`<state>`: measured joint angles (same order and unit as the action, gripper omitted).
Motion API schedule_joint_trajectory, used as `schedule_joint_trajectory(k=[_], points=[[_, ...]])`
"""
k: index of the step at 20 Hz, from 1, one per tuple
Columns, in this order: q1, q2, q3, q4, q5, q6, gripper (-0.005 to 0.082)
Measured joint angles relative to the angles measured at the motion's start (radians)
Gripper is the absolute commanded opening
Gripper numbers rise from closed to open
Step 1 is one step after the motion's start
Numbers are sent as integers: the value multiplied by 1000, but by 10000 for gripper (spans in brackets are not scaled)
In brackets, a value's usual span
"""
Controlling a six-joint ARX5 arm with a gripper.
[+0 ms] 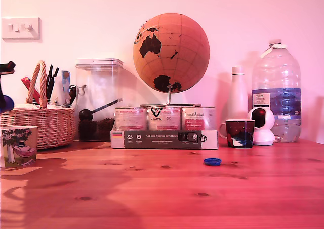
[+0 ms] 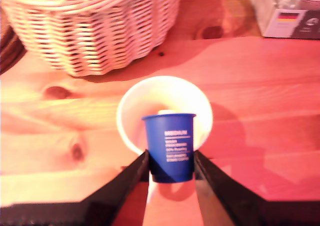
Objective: Pick up the coffee capsules on the table and drop them inside the coffee cup
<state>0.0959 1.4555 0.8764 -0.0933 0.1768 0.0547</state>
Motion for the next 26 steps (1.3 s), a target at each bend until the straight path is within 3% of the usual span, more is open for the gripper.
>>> schedule_joint_trajectory(k=[9,22,26], points=[[-5,0,1,54,2,-45,80],[-25,259,350,-258,0,-46,80],[-26,332,377,-302,-2,-46,80]])
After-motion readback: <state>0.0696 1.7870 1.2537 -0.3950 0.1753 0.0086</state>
